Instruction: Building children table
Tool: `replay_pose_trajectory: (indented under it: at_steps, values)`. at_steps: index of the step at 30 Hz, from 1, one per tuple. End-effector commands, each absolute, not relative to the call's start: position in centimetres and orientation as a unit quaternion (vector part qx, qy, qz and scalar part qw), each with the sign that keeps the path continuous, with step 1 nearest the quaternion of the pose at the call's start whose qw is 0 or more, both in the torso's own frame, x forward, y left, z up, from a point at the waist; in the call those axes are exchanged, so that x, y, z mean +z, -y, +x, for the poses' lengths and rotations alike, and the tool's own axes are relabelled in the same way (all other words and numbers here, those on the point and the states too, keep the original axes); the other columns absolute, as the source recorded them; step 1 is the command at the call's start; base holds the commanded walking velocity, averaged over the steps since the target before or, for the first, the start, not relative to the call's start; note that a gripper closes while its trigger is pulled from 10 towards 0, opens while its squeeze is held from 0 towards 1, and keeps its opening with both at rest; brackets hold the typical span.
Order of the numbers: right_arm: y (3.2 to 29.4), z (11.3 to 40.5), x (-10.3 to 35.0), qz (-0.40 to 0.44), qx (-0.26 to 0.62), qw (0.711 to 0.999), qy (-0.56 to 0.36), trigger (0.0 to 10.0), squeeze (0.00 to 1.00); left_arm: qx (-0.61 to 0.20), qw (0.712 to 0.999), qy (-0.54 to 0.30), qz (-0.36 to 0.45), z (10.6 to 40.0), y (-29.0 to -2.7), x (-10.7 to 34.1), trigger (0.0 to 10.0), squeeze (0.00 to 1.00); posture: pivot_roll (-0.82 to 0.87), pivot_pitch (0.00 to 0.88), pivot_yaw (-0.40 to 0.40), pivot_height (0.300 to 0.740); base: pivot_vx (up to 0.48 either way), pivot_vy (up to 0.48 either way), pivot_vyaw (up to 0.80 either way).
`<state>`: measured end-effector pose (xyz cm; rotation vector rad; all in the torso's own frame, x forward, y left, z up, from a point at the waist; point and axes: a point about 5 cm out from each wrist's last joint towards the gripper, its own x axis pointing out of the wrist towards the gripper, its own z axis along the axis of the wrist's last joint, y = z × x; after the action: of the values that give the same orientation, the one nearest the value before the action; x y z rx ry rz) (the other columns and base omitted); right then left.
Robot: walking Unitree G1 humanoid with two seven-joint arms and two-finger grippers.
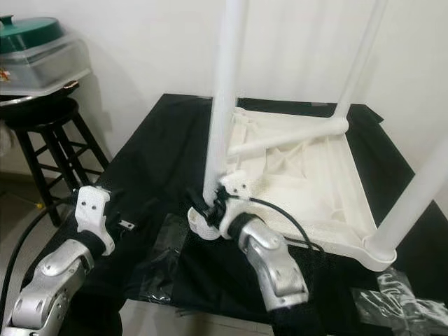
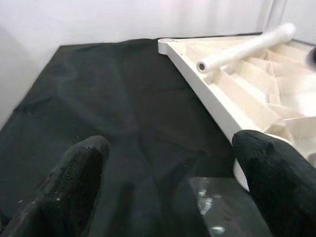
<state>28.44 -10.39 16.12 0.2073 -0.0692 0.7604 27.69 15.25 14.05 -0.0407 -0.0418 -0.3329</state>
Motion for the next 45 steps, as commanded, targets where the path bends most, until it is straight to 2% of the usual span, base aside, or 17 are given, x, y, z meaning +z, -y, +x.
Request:
replay_pose_trajectory:
  at_steps: [1, 3, 4, 8, 13, 45]
  values:
    - [9.5, 27.5, 17.2, 0.135, 0.411, 0.9, 0.059, 10.0, 0.0, -0.165, 0.986, 0.007, -0.031, 27.4, -15.3, 13.6, 10.0, 0.0, -0.03, 0.0, 0.025, 0.74, 0.0, 0.0, 0.0]
    - [8.8, 25.5, 17.1, 0.199, 0.443, 0.872, 0.065, 10.0, 0.0, -0.173, 0.983, -0.003, -0.059, 26.9, -14.5, 13.1, 10.0, 0.0, -0.04, 0.0, 0.027, 0.74, 0.0, 0.0, 0.0]
    - [8.2, 25.0, 16.3, 0.215, 0.445, 0.868, 0.046, 10.0, 0.0, -0.186, 0.98, -0.012, -0.068, 26.5, -13.7, 12.6, 10.0, 0.0, -0.05, 0.0, 0.032, 0.74, 0.0, 0.0, 0.0]
    - [7.7, 25.1, 15.1, 0.211, 0.441, 0.872, 0.01, 10.0, 0.0, -0.199, 0.977, -0.02, -0.07, 26.1, -12.9, 12.0, 10.0, 0.0, -0.04, 0.0, 0.031, 0.74, 0.0, 0.0, 0.0]
    - [9.0, 26.8, 14.2, 0.234, 0.377, 0.896, -0.017, 10.0, 0.0, -0.187, 0.978, -0.007, -0.088, 26.9, -13.0, 12.3, 10.0, 0.0, -0.04, 0.0, 0.023, 0.74, 0.0, 0.0, 0.0]
    - [9.0, 26.6, 15.0, 0.233, 0.403, 0.885, -0.024, 10.0, 0.0, -0.199, 0.977, 0.002, -0.07, 27.1, -12.6, 12.5, 10.0, 0.0, -0.04, 0.0, 0.022, 0.74, 0.0, 0.0, 0.0]
